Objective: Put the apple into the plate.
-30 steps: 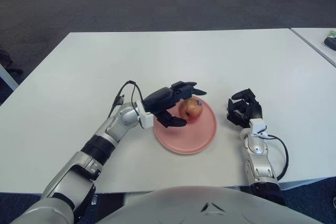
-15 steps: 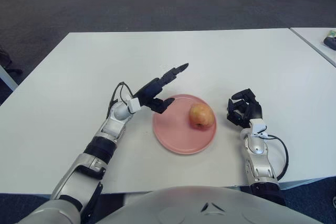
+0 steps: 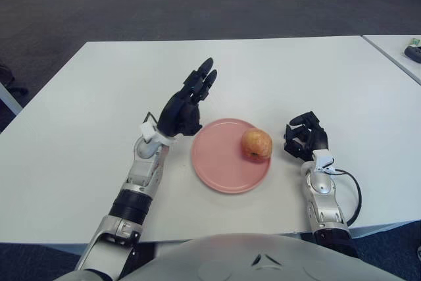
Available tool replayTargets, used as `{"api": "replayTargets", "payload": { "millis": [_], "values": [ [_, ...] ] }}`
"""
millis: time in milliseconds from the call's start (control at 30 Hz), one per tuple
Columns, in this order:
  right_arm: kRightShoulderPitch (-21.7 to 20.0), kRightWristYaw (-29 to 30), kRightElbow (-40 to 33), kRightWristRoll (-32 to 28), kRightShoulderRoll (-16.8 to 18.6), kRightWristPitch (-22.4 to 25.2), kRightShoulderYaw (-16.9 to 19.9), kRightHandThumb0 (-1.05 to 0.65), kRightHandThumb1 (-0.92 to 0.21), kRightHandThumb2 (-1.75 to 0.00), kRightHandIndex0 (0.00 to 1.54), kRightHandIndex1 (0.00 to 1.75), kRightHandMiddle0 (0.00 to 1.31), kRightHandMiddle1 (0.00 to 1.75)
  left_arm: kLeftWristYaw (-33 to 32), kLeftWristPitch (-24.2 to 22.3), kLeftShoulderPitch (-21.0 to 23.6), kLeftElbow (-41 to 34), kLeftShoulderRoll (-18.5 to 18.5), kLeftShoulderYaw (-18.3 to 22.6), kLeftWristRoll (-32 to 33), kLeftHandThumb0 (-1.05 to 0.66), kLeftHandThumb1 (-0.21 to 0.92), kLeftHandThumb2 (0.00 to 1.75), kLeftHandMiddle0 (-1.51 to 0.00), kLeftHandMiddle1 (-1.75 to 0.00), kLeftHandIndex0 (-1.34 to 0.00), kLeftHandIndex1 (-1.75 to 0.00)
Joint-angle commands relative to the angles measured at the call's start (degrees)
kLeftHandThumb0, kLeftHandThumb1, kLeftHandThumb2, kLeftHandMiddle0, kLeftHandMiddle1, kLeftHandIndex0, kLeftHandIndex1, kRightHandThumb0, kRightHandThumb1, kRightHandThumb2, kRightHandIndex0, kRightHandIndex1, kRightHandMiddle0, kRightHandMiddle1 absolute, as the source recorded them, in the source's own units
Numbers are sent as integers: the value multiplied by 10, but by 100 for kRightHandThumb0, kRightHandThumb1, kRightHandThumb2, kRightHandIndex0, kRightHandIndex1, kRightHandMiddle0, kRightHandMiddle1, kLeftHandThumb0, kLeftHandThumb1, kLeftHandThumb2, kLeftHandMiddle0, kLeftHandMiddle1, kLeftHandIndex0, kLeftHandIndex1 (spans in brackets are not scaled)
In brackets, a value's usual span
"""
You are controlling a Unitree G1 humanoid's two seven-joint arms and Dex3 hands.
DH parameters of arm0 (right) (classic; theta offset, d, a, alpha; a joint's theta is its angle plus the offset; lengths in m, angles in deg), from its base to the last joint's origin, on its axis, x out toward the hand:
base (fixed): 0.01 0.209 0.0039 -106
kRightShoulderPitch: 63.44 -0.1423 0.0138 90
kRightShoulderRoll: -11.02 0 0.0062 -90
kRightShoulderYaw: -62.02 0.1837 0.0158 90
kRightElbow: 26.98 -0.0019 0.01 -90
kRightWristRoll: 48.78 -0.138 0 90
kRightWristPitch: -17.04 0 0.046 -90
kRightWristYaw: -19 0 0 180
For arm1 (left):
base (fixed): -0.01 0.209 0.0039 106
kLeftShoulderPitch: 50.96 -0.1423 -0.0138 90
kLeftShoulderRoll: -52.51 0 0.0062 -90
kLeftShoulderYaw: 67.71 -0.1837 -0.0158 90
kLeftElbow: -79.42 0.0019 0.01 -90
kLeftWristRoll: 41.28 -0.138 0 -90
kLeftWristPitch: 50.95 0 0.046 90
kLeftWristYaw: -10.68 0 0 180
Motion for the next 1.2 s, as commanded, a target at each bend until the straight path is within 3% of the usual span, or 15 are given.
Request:
{"api": "replayTargets", "payload": {
  "millis": [0,333,367,567,600,700,733,833,1000,1033,1167],
  "values": [
    [0,4,12,1,-5,0,3,-41,-54,-105,63,151,43,175,-2,-60,-15,-10,-31,41,73,-105,92,90,0,-1,0,-9],
    [3,11,1,7,0,4,-3,-41,-56,-102,63,150,42,175,-25,-88,-51,32,-92,132,103,-96,92,98,0,-42,0,-62],
    [3,11,-2,7,0,8,-3,-41,-56,-102,63,150,42,175,-40,-79,-53,36,-98,138,88,-95,92,99,0,-44,0,-64],
    [1,11,-2,6,2,5,-5,-40,-57,-101,63,150,41,175,-130,-8,-52,75,-118,164,-31,-88,92,98,-2,-103,0,-100],
    [0,11,0,5,2,1,-6,-41,-57,-101,64,149,42,175,-146,8,-51,92,-119,169,-55,-85,92,97,-2,-119,0,-109],
    [-2,10,1,4,2,-2,-7,-41,-56,-102,65,149,42,175,-210,47,-46,147,-122,182,-123,-81,92,99,-8,-142,0,-133],
    [-2,9,1,4,2,-1,-7,-41,-56,-102,65,149,42,175,-234,54,-45,159,-126,184,-142,-75,89,104,-14,-154,-2,-148],
    [-4,9,2,4,2,0,-8,-41,-56,-102,65,149,42,175,-286,66,-43,176,-134,190,-183,-67,84,112,-23,-168,-6,-166],
    [-6,9,6,3,3,-6,-9,-41,-57,-101,66,149,42,175,-327,81,-35,206,-139,195,-215,-62,81,116,-36,-173,-20,-173],
    [-8,9,8,3,3,-9,-10,-40,-57,-101,66,149,41,175,-340,85,-31,220,-139,197,-224,-55,70,113,-54,-174,-29,-174],
    [-10,9,11,4,3,-12,-12,-40,-57,-100,66,147,41,175,-371,88,-27,241,-136,195,-255,-46,50,116,-87,-174,-46,-174]
  ]
}}
